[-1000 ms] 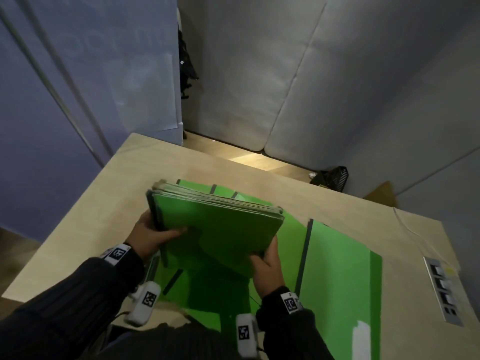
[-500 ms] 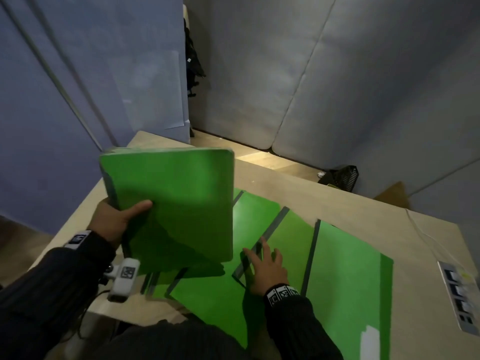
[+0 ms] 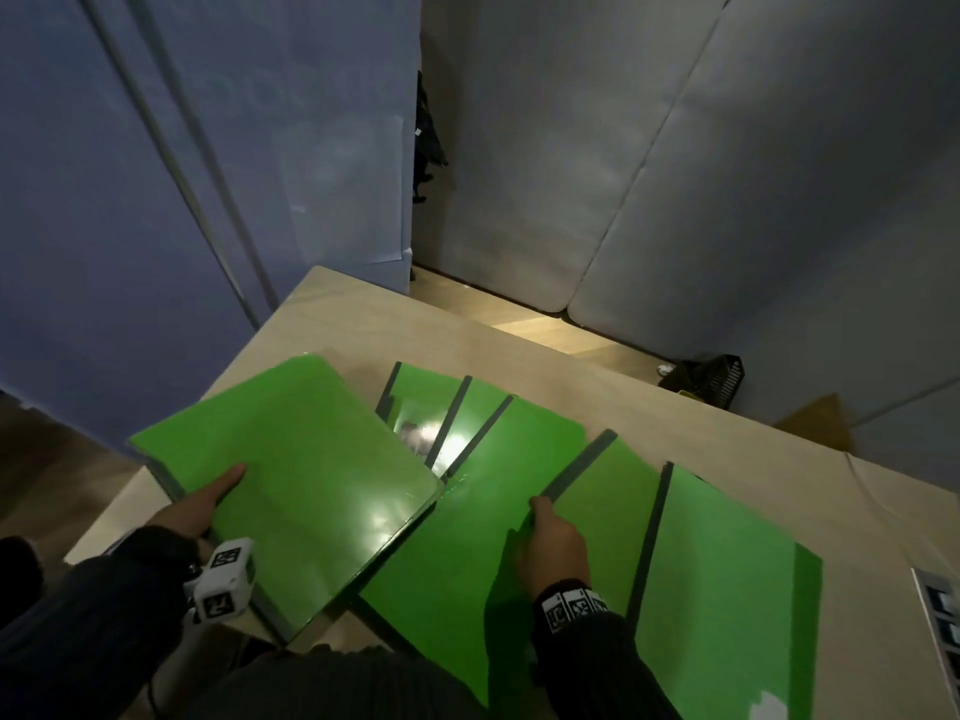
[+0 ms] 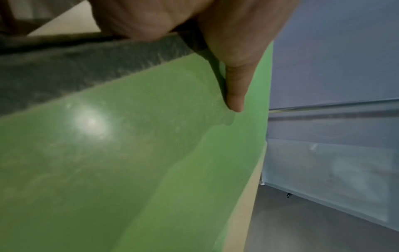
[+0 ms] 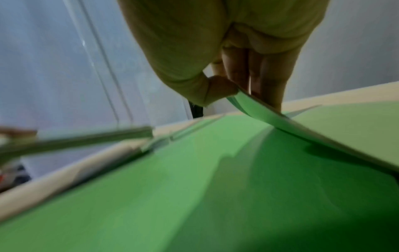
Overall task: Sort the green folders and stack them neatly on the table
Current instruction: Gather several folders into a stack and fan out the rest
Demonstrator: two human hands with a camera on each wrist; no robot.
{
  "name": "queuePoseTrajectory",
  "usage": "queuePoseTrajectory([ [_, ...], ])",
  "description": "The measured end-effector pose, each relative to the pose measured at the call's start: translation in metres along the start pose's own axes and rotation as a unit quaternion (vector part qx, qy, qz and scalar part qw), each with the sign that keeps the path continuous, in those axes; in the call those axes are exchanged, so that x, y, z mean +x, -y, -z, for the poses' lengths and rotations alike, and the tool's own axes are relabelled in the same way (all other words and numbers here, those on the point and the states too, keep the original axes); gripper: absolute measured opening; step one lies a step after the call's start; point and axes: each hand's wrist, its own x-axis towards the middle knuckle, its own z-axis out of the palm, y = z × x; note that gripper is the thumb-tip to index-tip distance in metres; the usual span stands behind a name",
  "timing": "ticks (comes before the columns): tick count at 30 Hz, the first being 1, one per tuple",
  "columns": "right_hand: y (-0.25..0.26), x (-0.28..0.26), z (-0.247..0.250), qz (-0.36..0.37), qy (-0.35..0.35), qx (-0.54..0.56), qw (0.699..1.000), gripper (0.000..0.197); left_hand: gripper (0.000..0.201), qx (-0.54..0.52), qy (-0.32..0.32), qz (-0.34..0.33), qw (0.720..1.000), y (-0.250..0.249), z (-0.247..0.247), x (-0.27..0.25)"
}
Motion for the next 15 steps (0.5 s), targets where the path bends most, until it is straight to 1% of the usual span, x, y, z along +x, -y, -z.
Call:
queuePoseTrajectory([
  [1,0.004,-0.001,0.009,-0.006,-0.023,0.036,0.999,0.049,0.092,0.022,-0.011,0.013,1.0,-0.007,-0.014,-0.021],
  [2,0.01,-0.003,0.018,-0.002,-0.049,0.072,0.996,0.049,0.081,0.051,-0.025,0.013,0.998,-0.023,-0.033,-0.063],
  [3,0.016,-0.006,0.026,0.018,-0.079,0.105,0.991,0.049,0.072,0.031,-0.013,0.017,0.999,-0.023,-0.039,-0.065],
  [4,0.025,-0.011,0.033,0.055,-0.109,0.131,0.984,0.047,0.067,0.06,-0.018,0.011,0.998,-0.023,-0.042,-0.071],
  [5,0.035,-0.017,0.038,0.101,-0.128,0.146,0.976,0.046,0.066,0.093,-0.015,0.01,0.995,-0.018,-0.043,-0.064],
  [6,0.044,-0.024,0.04,0.152,-0.127,0.155,0.968,0.045,0.078,0.097,-0.001,0.032,0.995,-0.003,-0.035,-0.03],
  [7,0.053,-0.031,0.038,0.204,-0.11,0.157,0.96,0.043,0.097,0.1,0.002,0.039,0.994,-0.002,-0.039,-0.03],
  [8,0.061,-0.039,0.035,0.252,-0.084,0.151,0.952,0.042,0.105,0.08,0.015,0.035,0.996,0.002,-0.036,-0.016],
  [9,0.067,-0.047,0.028,0.295,-0.05,0.139,0.944,0.042,0.104,0.091,-0.016,0.02,0.996,0.006,-0.041,-0.009],
  [10,0.072,-0.054,0.019,0.331,-0.008,0.126,0.935,0.042,0.097,0.056,-0.006,0.03,0.998,0.005,-0.047,-0.008],
  [11,0.076,-0.06,0.009,0.357,0.04,0.112,0.926,0.042,0.094,0.033,0.008,0.048,0.998,-0.006,-0.063,-0.04],
  [12,0.079,-0.064,-0.003,0.371,0.093,0.103,0.918,0.042,0.089,0.0,0.02,0.035,0.999,-0.023,-0.079,-0.08],
  [13,0.081,-0.066,-0.015,0.37,0.144,0.103,0.912,0.041,0.074,-0.014,0.006,0.026,1.0,-0.025,-0.087,-0.09],
  [14,0.082,-0.068,-0.026,0.368,0.19,0.104,0.904,0.04,0.055,-0.012,-0.002,0.006,1.0,-0.026,-0.095,-0.098],
  [15,0.083,-0.068,-0.036,0.365,0.223,0.101,0.898,0.039,0.047,-0.008,0.016,-0.015,1.0,-0.024,-0.097,-0.096],
])
